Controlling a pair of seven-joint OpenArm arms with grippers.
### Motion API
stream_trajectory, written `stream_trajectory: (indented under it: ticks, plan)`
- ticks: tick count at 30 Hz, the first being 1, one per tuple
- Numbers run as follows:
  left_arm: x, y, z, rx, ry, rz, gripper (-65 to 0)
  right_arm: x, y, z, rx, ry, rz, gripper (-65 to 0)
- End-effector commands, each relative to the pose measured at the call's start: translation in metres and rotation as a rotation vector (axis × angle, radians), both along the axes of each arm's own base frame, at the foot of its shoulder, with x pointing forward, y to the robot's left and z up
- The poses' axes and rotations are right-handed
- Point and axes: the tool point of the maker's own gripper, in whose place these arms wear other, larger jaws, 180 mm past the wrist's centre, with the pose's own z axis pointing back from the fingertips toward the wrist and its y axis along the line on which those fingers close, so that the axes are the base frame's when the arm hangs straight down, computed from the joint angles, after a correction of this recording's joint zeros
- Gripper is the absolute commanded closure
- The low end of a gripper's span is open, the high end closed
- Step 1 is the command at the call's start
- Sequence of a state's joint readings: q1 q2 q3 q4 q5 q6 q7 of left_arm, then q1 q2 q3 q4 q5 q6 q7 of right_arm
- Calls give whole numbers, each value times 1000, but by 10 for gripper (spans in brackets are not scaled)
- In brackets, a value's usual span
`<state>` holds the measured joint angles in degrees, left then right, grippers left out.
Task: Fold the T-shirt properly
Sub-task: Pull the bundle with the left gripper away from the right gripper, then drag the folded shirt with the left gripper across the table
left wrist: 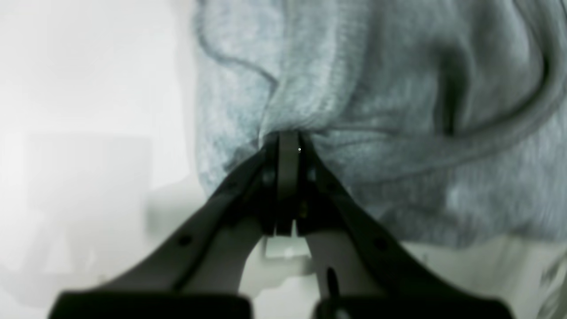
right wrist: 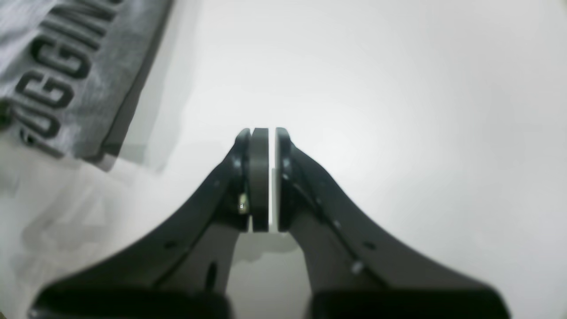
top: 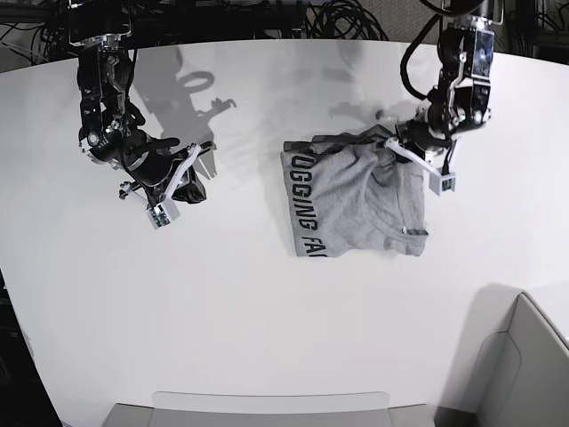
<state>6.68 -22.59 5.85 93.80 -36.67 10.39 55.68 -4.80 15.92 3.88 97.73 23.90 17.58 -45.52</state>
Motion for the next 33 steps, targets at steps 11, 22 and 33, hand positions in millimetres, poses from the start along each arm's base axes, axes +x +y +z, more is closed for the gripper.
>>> stream_trajectory:
  ticks: [11,22,33]
  plan:
    - [144,34,107,49,-299,74,0,-11,0,24,-11,-77,38,-21]
    - [121,-96,120,-144,-418,-87,0,6,-64,41,-29,-127,-160,-21]
    - [90,-153,40,-80,-181,-308,0,6,-86,44,-38,-137,-221,-21]
